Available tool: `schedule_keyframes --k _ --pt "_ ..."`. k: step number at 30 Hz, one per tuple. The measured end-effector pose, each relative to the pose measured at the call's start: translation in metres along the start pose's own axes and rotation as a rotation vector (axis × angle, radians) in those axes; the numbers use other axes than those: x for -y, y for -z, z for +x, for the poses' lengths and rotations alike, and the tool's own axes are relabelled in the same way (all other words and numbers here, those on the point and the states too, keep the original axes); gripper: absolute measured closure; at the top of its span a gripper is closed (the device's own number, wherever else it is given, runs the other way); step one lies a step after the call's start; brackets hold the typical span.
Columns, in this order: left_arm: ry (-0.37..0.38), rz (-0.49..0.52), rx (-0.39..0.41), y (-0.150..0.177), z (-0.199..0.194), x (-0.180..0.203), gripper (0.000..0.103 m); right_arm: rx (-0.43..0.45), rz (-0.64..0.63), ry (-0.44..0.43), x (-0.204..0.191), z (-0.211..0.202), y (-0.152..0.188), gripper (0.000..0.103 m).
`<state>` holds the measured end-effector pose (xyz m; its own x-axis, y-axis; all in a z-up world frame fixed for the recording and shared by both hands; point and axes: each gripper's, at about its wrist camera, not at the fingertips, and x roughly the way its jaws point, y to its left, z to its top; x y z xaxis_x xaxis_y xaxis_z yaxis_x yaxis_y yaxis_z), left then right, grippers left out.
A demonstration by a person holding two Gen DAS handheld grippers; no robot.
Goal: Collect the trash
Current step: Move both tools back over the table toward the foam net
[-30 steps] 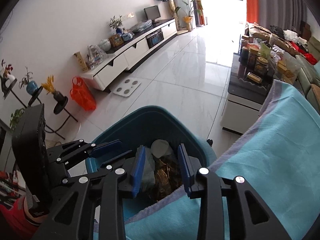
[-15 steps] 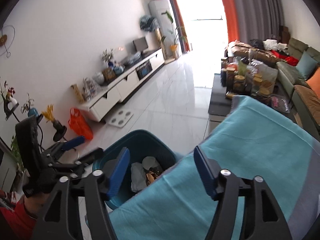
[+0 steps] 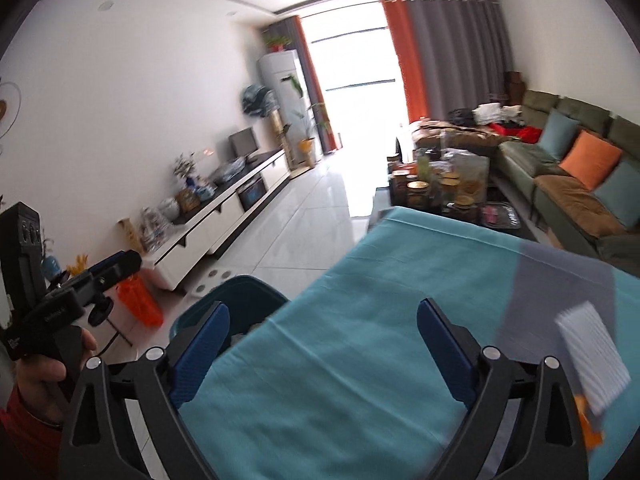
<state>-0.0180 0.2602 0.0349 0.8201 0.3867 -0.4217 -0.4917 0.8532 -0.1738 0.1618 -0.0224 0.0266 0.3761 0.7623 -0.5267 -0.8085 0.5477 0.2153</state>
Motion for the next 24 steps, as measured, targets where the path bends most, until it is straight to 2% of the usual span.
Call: schedule_keyframes --k 6,14,20,24 --pt "0.115 0.043 0.020 -0.001 -0.015 0.051 0.006 0.050 0.032 0.116 0.028 -0.043 0.024 0.007" --pt "0.241 0.120 -0.006 0.017 -0.029 0.121 0.006 0.138 0.068 0.292 0.064 -0.104 0.053 0.007" --pt "0.295 0.154 -0.028 0.038 -0.035 0.157 0.006 0.167 0.081 0.400 0.071 -0.142 0.077 0.007" --pt "0.297 0.188 -0.046 0.048 -0.031 0.171 0.006 0.178 0.092 0.455 0.071 -0.153 0.085 0.007"
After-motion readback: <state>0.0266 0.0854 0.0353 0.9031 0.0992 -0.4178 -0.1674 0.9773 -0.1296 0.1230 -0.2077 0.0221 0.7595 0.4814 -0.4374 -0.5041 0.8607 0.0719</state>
